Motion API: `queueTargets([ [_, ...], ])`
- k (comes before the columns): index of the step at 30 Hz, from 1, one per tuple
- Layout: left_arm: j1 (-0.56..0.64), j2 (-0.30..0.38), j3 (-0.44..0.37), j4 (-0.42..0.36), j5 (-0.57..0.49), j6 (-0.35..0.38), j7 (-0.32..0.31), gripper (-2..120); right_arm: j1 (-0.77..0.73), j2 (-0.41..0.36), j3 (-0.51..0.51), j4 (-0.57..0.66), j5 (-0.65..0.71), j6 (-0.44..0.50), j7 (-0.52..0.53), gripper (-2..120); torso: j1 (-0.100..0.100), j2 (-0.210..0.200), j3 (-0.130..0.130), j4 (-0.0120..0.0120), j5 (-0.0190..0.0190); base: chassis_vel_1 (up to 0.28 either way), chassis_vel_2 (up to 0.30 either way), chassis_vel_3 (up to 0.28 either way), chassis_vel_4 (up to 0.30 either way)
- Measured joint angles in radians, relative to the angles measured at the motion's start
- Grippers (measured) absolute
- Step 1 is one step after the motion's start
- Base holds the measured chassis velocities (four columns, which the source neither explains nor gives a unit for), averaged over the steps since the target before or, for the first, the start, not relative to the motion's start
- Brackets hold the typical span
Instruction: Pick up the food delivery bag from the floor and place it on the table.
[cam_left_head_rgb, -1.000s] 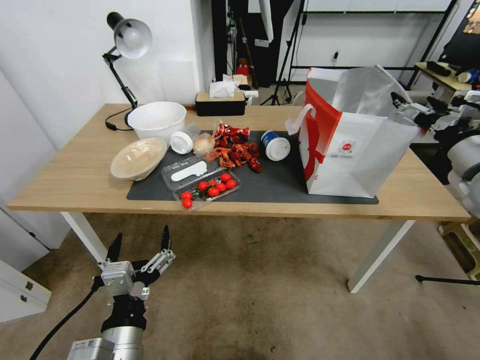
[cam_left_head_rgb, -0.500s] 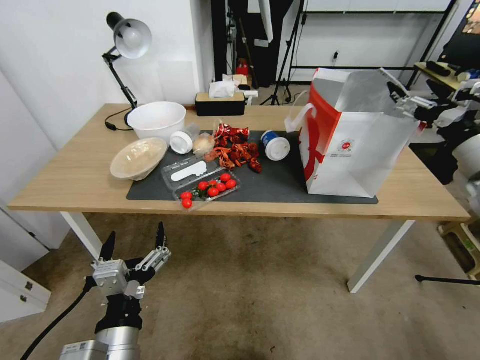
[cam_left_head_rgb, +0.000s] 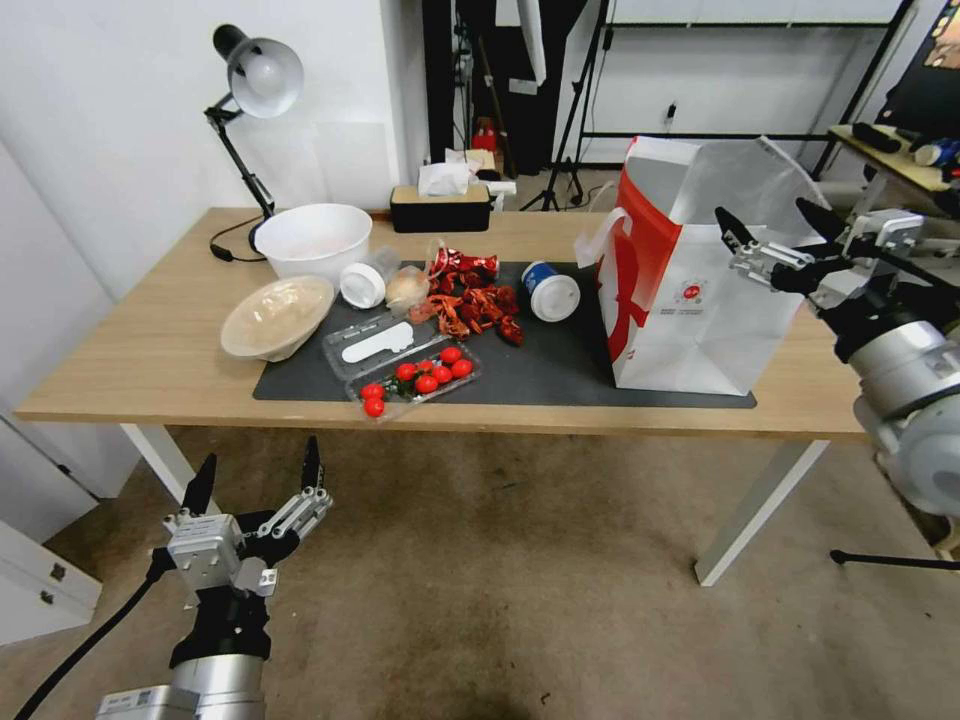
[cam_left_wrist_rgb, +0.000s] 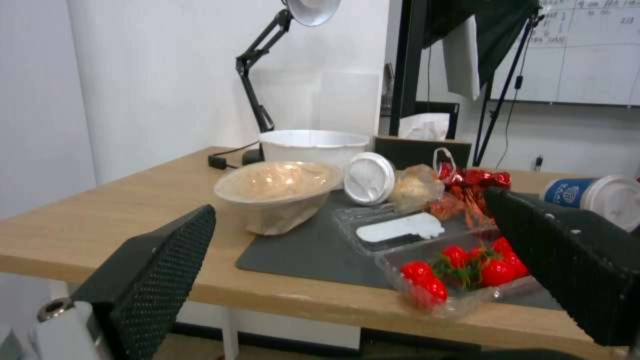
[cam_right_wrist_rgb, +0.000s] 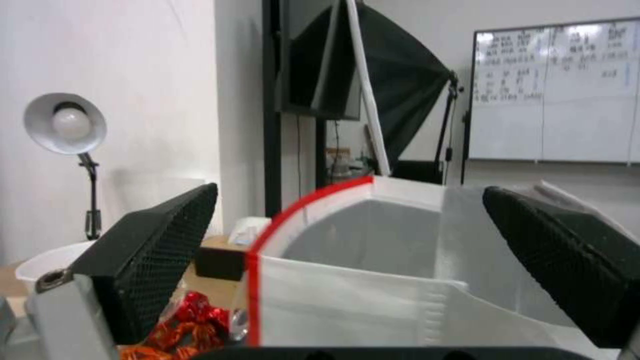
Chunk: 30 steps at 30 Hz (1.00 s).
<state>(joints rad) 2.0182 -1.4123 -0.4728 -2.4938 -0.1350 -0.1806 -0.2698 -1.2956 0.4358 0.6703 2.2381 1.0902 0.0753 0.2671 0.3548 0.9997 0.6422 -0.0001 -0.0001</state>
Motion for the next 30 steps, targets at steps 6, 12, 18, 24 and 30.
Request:
queueTargets([
  [6, -0.006, -0.003, -0.012, -0.001, 0.006, -0.004, 0.013, 100, -0.050, 0.031, -0.022, 0.081, -0.122, 0.012, 0.068, 100, 0.000, 0.000, 0.000, 0.0002, 0.0000, 0.000, 0.000, 0.000, 0.000],
  [12, -0.014, -0.006, -0.014, 0.012, 0.024, -0.024, 0.031, 100, -0.176, 0.105, -0.016, 0.129, -0.280, 0.036, 0.119, 100, 0.000, 0.000, 0.000, 0.0000, 0.0001, 0.000, 0.000, 0.000, 0.000],
  [18, -0.029, -0.010, -0.010, 0.039, 0.041, -0.040, 0.045, 100, -0.334, 0.207, -0.013, 0.134, -0.418, 0.084, 0.131, 100, 0.000, 0.000, 0.000, -0.0001, 0.0002, 0.000, 0.000, 0.000, 0.000],
  [24, -0.044, -0.008, -0.006, 0.072, 0.045, -0.052, 0.055, 100, -0.431, 0.271, -0.027, 0.094, -0.479, 0.116, 0.102, 100, 0.000, 0.000, 0.000, -0.0001, 0.0001, 0.000, 0.000, 0.000, 0.000],
  [30, -0.067, -0.008, 0.004, 0.115, 0.048, -0.062, 0.074, 100, -0.485, 0.330, -0.047, 0.028, -0.524, 0.149, 0.062, 100, 0.000, 0.000, 0.000, 0.0000, 0.0001, 0.000, 0.000, 0.000, 0.000],
])
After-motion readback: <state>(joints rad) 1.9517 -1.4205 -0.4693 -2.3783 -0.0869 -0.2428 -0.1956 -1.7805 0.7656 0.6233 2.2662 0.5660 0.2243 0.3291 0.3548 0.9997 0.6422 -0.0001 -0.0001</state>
